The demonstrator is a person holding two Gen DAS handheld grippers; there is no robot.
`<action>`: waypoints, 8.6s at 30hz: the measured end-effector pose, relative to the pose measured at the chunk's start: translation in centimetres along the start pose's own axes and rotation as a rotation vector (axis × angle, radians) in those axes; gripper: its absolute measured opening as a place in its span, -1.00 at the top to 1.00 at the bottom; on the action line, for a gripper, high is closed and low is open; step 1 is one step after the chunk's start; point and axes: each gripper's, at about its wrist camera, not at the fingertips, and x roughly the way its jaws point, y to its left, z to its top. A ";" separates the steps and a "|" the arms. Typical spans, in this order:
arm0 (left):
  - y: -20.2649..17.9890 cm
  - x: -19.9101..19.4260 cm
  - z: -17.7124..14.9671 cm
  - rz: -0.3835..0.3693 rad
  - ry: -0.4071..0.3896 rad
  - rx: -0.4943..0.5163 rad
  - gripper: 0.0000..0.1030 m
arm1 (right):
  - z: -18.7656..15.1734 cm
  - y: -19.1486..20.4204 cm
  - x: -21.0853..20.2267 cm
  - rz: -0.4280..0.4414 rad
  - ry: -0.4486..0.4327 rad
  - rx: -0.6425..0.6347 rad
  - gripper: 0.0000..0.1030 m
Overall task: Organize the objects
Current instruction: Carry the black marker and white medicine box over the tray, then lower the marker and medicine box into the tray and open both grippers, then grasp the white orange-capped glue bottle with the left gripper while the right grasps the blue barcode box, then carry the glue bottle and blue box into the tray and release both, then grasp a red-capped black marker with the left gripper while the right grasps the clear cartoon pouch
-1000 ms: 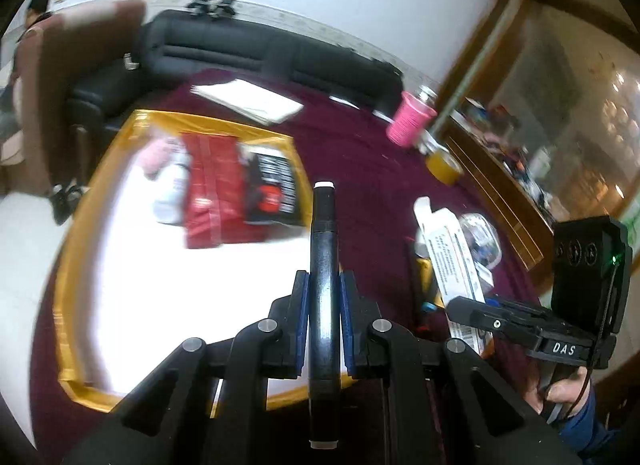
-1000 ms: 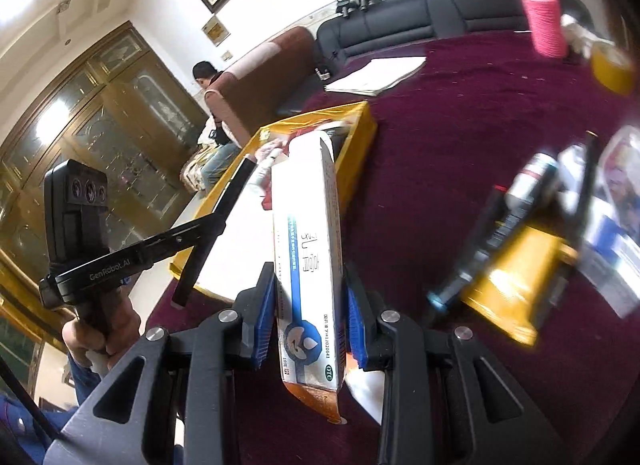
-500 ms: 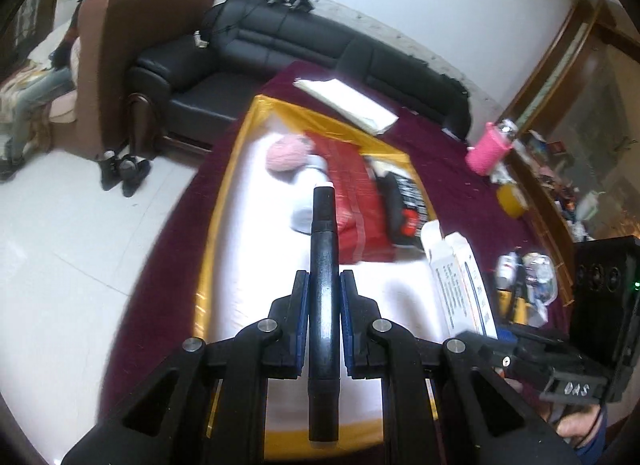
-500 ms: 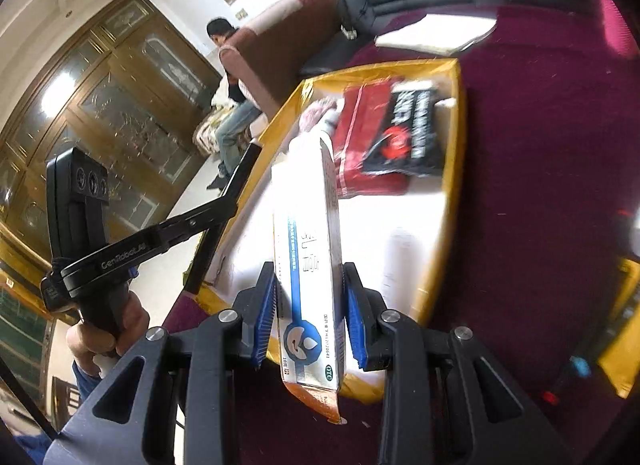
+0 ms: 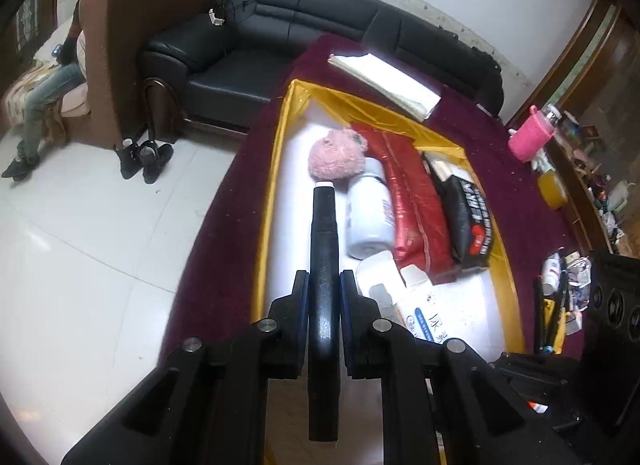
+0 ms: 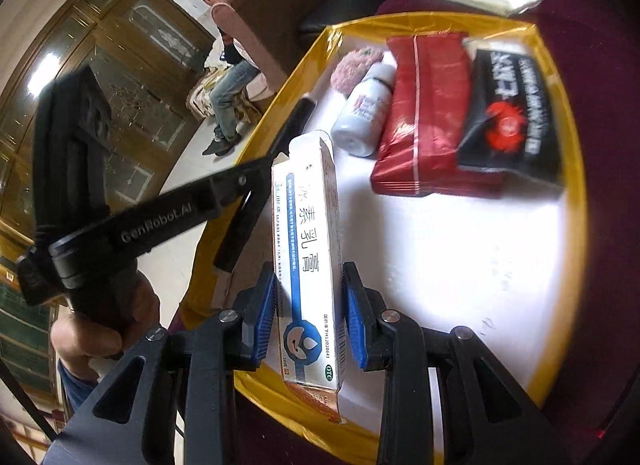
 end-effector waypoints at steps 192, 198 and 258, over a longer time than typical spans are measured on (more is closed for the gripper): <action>-2.7 -4.4 -7.1 -0.146 -0.103 0.074 0.55 | -5.6 -1.7 -6.5 -0.067 -0.156 -0.158 0.37; -2.2 -4.0 -7.0 -0.146 -0.082 0.073 0.55 | -5.6 -1.4 -4.9 -0.100 -0.130 -0.164 0.37; -8.7 -6.5 -7.5 -0.139 -0.056 0.183 0.53 | -7.6 -1.7 -9.7 -0.081 -0.178 -0.106 0.20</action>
